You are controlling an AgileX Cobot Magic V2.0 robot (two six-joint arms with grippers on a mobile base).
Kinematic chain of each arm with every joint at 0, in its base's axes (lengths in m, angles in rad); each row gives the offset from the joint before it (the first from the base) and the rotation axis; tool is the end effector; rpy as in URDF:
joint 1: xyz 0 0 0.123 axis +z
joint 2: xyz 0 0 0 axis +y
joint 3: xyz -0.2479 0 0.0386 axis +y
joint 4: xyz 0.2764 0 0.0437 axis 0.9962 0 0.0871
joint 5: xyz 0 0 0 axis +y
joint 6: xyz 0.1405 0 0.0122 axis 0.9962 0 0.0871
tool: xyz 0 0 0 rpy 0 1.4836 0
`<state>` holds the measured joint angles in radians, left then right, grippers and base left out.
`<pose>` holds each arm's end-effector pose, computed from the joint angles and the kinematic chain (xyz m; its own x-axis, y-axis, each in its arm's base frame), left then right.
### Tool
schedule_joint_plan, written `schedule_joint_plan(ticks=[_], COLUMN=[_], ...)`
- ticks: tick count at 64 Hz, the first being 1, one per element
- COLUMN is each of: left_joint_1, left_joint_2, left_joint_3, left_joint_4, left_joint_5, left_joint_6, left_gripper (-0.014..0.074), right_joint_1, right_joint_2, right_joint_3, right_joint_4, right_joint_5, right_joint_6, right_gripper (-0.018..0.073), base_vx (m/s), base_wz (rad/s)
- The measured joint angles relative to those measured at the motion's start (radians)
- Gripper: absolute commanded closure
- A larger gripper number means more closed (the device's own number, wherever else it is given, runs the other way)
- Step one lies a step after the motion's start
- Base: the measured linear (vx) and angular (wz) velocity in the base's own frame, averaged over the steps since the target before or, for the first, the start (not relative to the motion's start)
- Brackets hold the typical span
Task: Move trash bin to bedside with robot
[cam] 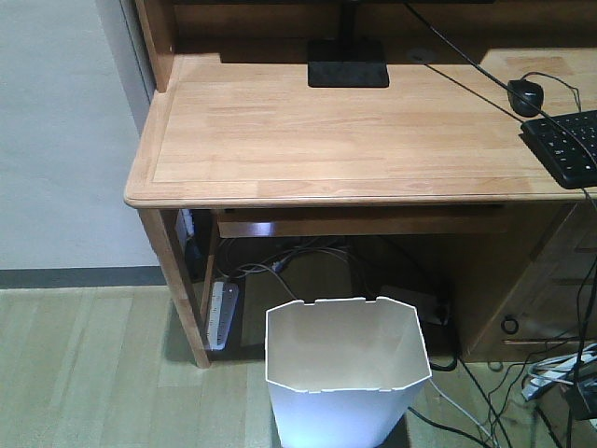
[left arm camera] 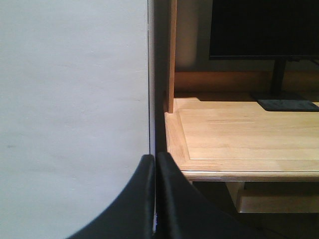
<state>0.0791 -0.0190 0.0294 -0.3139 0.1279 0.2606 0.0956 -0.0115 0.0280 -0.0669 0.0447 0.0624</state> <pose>0.1689 0.0078 0.1913 -0.0427 -0.0544 -0.9976 -0.0420 0.9977 -0.0526 0.1690 0.0158 0.2015 0.0264 -0.0019 -0.9997 -0.0924 0.9957 -0.0044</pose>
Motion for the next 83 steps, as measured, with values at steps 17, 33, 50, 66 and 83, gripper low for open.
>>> schedule_joint_plan(ticks=[17, 33, 50, 66, 83], left_joint_1=[0.0, 0.0, 0.0, 0.0, 0.0], left_joint_2=[0.0, 0.0, 0.0, 0.0, 0.0], left_joint_3=[0.0, 0.0, 0.0, 0.0, 0.0], left_joint_4=[0.0, 0.0, 0.0, 0.0, 0.0], left_joint_5=[0.0, 0.0, 0.0, 0.0, 0.0], left_joint_6=[0.0, 0.0, 0.0, 0.0, 0.0], left_gripper=[0.0602, 0.0602, 0.0602, 0.0602, 0.0602], right_joint_1=[0.0, 0.0, 0.0, 0.0, 0.0], right_joint_2=[0.0, 0.0, 0.0, 0.0, 0.0], right_joint_3=[0.0, 0.0, 0.0, 0.0, 0.0], right_joint_4=[0.0, 0.0, 0.0, -0.001, -0.001], right_joint_5=[0.0, 0.0, -0.004, -0.045, -0.147], right_joint_6=[0.0, 0.0, 0.0, 0.0, 0.016], right_gripper=[0.057, 0.057, 0.057, 0.057, 0.057], base_vx=[0.0, 0.0, 0.0, 0.0, 0.0], base_wz=[0.0, 0.0, 0.0, 0.0, 0.0])
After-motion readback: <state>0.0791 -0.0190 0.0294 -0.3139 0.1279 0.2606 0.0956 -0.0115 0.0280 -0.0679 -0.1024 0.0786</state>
